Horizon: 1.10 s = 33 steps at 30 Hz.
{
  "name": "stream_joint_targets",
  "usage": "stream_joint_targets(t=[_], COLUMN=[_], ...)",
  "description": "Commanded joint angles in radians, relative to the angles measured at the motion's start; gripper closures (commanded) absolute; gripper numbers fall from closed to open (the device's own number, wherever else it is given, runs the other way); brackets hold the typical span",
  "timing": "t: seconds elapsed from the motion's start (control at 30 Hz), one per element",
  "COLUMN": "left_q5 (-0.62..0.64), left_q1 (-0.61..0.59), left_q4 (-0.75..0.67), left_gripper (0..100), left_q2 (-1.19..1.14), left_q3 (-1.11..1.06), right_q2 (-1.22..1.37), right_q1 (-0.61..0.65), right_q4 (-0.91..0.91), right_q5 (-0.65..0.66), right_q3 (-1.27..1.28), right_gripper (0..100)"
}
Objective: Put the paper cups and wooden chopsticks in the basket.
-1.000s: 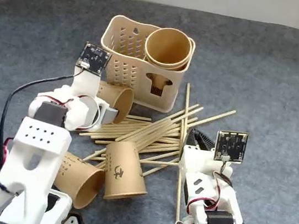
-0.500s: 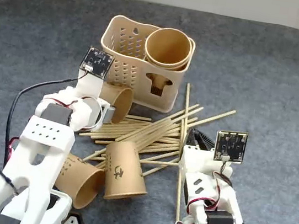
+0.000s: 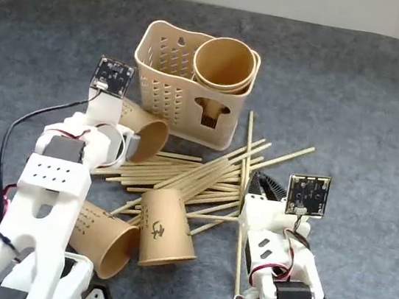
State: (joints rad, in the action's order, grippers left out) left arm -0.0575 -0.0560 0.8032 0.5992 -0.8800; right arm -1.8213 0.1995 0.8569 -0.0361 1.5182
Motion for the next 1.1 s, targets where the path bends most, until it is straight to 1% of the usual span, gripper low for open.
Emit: stream_joint_targets(t=[0.0,0.13,0.2,0.27,0.37,0.43,0.67,0.73,0.8,0.93,1.07], left_q5=[-0.002,-0.002,-0.002,-0.008,-0.095,-0.135,-0.152,-0.15,-0.149,-0.149,-0.149], left_q1=[-0.045,-0.045,-0.042,-0.042,-0.041,-0.038,-0.038,-0.039,-0.042,-0.045,-0.045], left_q4=[-0.044,-0.049,-0.077,-0.132,-0.23,-0.281,-0.288,-0.249,-0.18,-0.002,0.213], left_gripper=[79,79,79,83,89,91,98,100,99,99,99], left_q2=[0.002,0.005,0.008,0.002,0.004,0.008,0.012,0.012,0.012,0.012,0.012], left_q3=[0.005,-0.015,-0.042,-0.074,-0.148,-0.194,-0.196,-0.173,-0.128,-0.007,0.143], right_q2=[-0.004,-0.004,-0.004,-0.004,-0.004,-0.004,-0.004,-0.004,-0.004,-0.005,-0.005], right_q1=[-0.005,-0.005,-0.005,-0.005,-0.005,-0.005,-0.005,-0.005,-0.005,-0.005,-0.005], right_q4=[-0.027,-0.027,-0.027,-0.027,-0.027,-0.027,-0.027,-0.027,-0.027,-0.027,-0.027], right_q5=[0.015,0.015,0.015,0.015,0.015,0.015,0.015,0.015,0.015,0.015,0.017], right_q3=[-0.004,-0.004,-0.004,-0.004,-0.004,-0.004,-0.004,-0.004,-0.004,-0.004,-0.004], right_gripper=[99.1,99.1,99.1,99.1,99.1,99.1,99.1,99.1,99.1,99.1,99.1])
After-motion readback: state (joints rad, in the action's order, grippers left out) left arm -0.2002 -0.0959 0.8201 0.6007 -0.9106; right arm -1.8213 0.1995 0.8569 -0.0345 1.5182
